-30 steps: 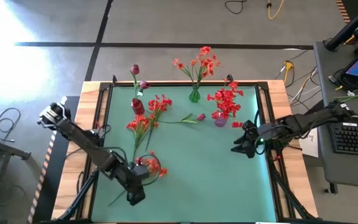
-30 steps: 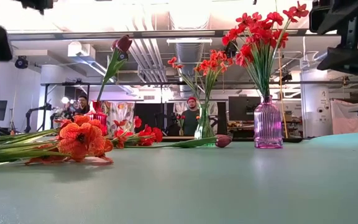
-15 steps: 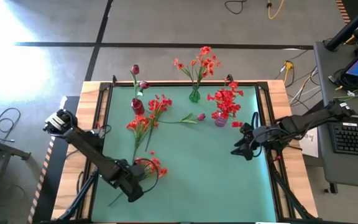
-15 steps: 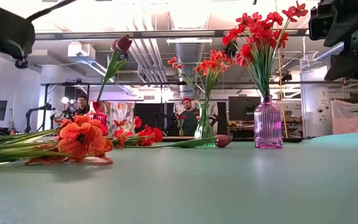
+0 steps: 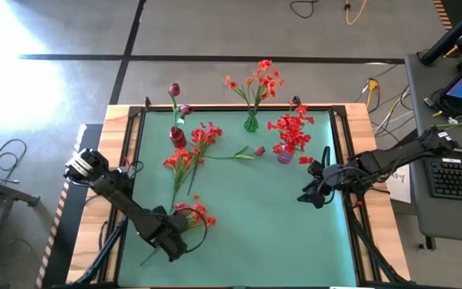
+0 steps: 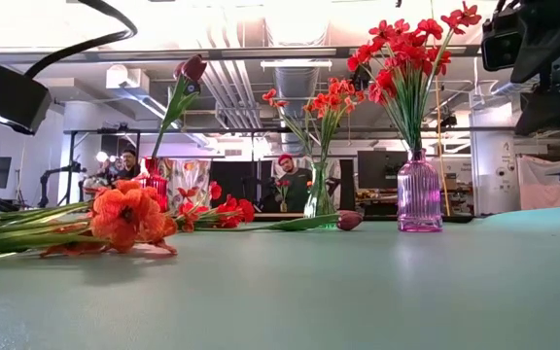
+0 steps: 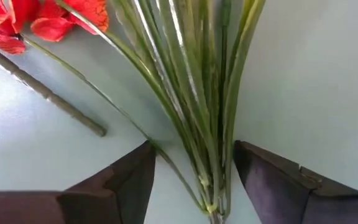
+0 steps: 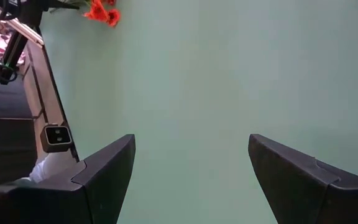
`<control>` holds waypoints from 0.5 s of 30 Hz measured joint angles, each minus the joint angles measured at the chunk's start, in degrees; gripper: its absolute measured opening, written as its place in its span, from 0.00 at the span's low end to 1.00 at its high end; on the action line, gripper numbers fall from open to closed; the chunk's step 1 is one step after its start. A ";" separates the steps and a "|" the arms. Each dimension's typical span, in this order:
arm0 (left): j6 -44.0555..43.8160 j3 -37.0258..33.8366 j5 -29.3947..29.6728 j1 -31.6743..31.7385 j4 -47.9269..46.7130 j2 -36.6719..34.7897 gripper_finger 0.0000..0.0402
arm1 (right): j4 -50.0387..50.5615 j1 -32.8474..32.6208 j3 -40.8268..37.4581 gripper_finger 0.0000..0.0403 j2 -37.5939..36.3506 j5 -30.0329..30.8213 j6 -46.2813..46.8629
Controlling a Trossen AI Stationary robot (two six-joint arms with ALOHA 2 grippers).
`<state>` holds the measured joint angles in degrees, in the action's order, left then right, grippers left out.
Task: Sort flowers into vase by color
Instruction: Put the bottom orange flowers into the green flower vase
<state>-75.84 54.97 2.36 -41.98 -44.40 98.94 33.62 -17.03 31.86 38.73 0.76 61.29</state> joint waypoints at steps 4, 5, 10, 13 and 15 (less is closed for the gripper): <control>-0.82 0.01 -0.04 -0.14 0.29 0.77 0.50 | 0.00 -0.14 0.00 0.75 0.05 -2.17 1.01; -1.15 -0.01 -0.11 -0.22 0.70 0.77 0.47 | 0.00 -0.30 0.00 0.75 0.05 -2.48 1.26; -1.71 0.50 -0.26 -0.63 0.87 0.28 0.22 | 0.00 -1.40 0.00 0.75 0.05 -2.78 1.91; -1.36 1.66 -0.23 -0.88 0.06 0.46 0.06 | -0.01 -2.13 0.00 0.75 0.05 -2.78 2.19; -1.29 2.54 -0.55 -1.04 -0.09 0.57 0.02 | 0.00 -2.58 -0.01 0.75 0.05 -2.78 2.19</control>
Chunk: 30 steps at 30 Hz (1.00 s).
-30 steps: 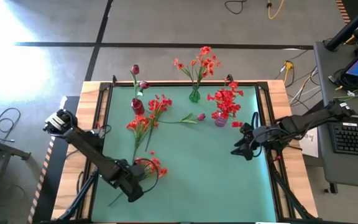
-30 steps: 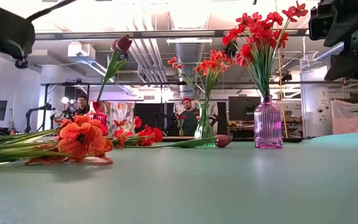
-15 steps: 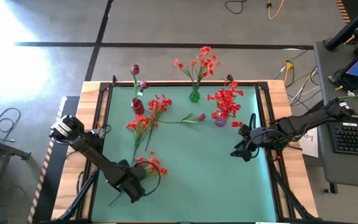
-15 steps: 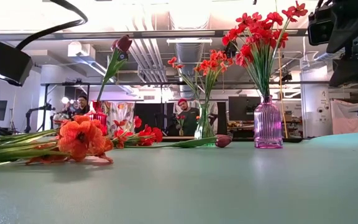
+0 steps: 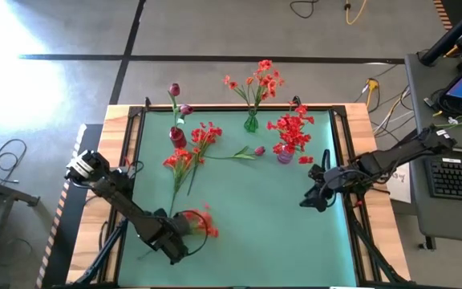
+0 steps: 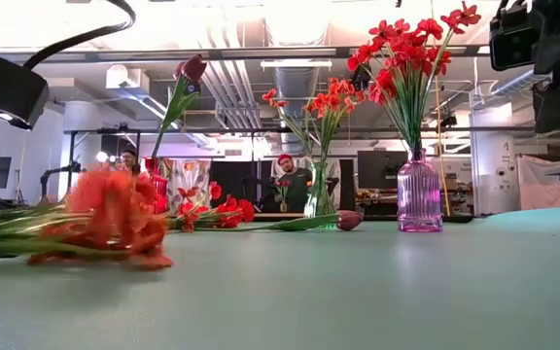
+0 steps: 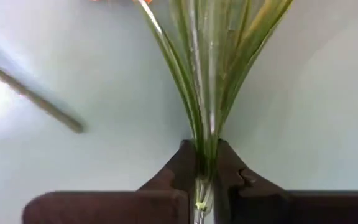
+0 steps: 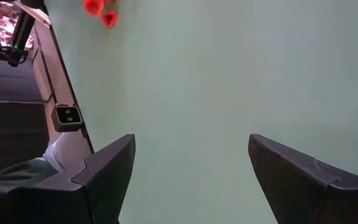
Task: Sort flowers into vase by color
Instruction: Put the bottom orange flowers into the green flower vase
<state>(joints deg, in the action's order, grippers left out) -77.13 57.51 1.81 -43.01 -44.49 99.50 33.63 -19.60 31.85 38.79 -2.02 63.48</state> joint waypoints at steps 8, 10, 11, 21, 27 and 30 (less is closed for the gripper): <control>4.49 3.67 -10.05 -0.20 0.16 -0.07 0.01 | 0.00 -1.02 -0.01 0.75 0.00 0.02 0.00; 8.57 5.27 -10.35 -0.44 0.53 -0.08 0.00 | 0.00 -1.30 -0.01 0.75 0.00 0.14 -0.10; 10.54 6.07 -10.17 -0.45 0.88 -0.11 0.00 | -0.02 -1.44 -0.01 0.75 0.00 0.32 -0.34; 33.69 13.89 3.30 2.75 5.04 -0.20 0.00 | -0.09 -2.55 -0.01 0.75 1.09 0.61 -2.40; 48.26 16.99 8.06 7.43 7.90 -0.23 0.00 | -7.26 -2.53 -0.08 0.75 2.23 2.06 -8.92; 56.47 16.76 10.00 9.54 12.73 -0.24 0.00 | -16.34 -2.53 -0.08 0.75 3.28 4.74 -16.89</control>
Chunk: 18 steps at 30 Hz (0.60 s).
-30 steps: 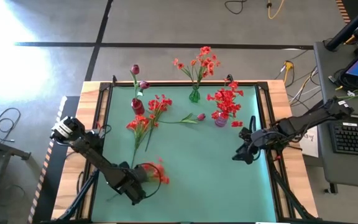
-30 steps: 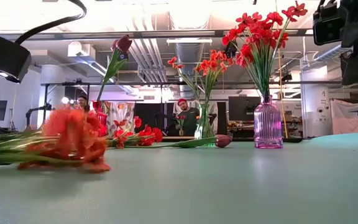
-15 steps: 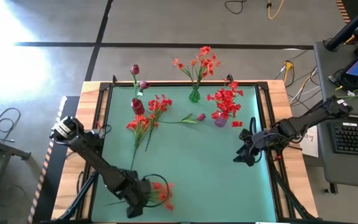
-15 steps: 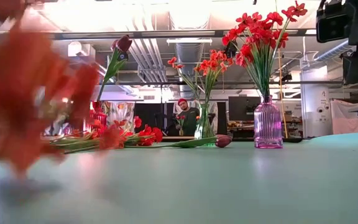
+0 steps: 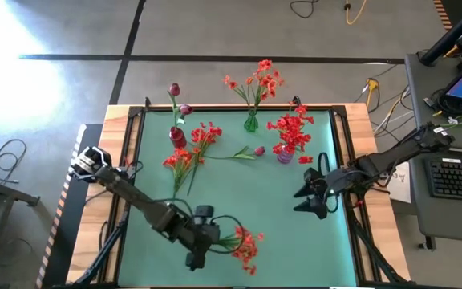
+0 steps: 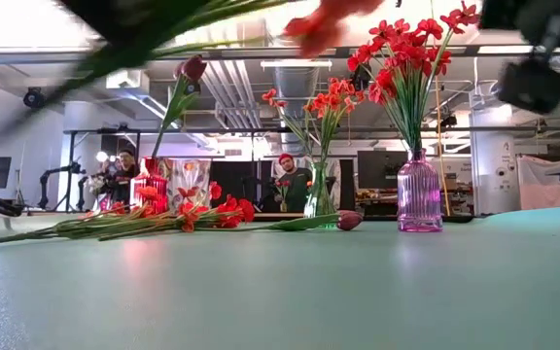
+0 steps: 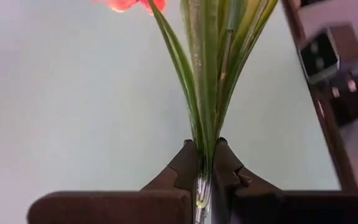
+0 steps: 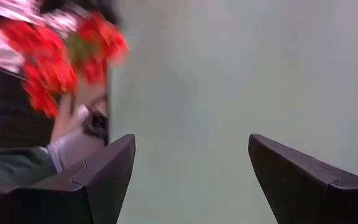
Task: Sort flowers into vase by color
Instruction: Put the bottom orange flowers into the green flower vase
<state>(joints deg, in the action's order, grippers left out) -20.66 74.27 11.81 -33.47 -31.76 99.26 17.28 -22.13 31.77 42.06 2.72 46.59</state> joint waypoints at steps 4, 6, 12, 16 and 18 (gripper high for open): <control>8.89 -1.89 0.71 2.65 8.64 0.00 0.00 | -12.55 0.00 0.00 0.75 0.92 2.23 -10.35; 12.38 -3.80 0.71 3.54 13.13 0.00 0.00 | -18.84 0.00 0.00 0.75 0.92 3.87 -15.47; 21.82 -11.43 -0.45 5.70 32.45 0.00 0.00 | -39.11 0.02 0.00 0.75 1.54 9.14 -31.15; 28.10 -14.14 -1.21 7.11 39.31 -0.74 0.00 | -50.29 0.02 0.02 0.75 3.44 16.29 -39.19; 29.63 -14.20 -2.77 7.95 39.38 -1.58 0.00 | -52.02 0.04 0.02 0.75 3.94 17.21 -41.60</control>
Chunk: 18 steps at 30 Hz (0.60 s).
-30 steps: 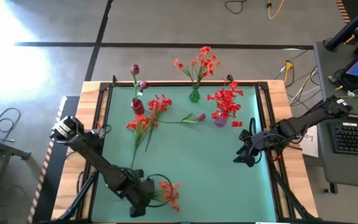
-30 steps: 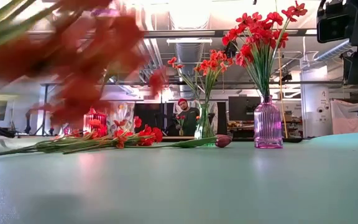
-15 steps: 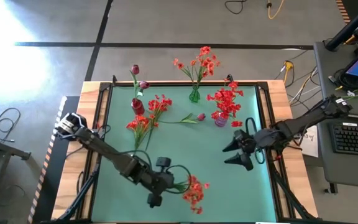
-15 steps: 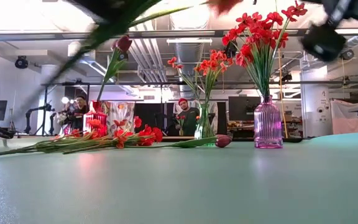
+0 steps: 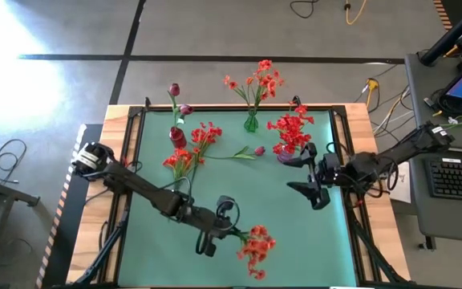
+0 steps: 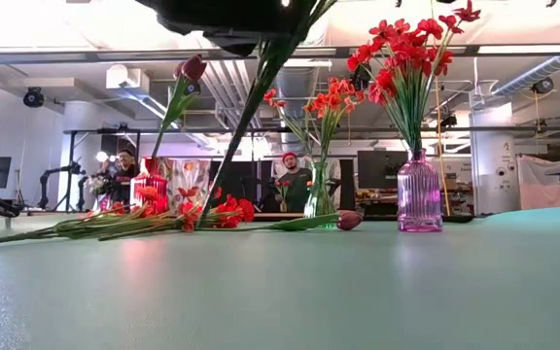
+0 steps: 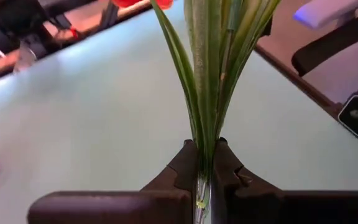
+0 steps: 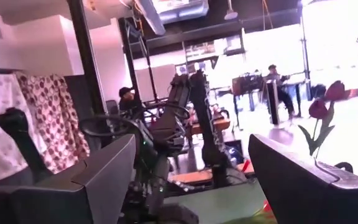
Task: Sort flowers into vase by color
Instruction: Put the bottom orange flowers into the green flower vase
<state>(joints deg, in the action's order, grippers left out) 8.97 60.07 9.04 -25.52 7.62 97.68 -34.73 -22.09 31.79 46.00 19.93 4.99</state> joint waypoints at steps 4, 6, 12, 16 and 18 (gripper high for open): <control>2.78 0.00 -1.05 1.35 0.44 -2.52 0.00 | -0.33 -0.02 0.00 0.75 0.74 0.86 1.47; 4.87 -0.06 -1.05 1.77 0.60 -3.56 0.00 | -0.29 -0.02 0.00 0.75 1.43 1.97 2.33; 5.00 -2.98 -1.07 1.69 4.91 -6.48 0.00 | 0.29 -0.02 0.00 0.75 3.64 3.92 5.21; 2.37 -8.09 -1.07 1.56 15.31 -7.91 0.00 | 2.61 -0.04 0.00 0.75 5.03 3.93 7.78; 1.44 -10.61 -1.05 1.58 21.06 -8.48 0.00 | 4.08 -0.16 0.00 0.75 5.67 3.94 8.97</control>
<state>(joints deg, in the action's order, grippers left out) 10.41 49.47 7.99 -23.94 28.68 89.20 -30.65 -22.24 31.79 51.68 23.87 13.96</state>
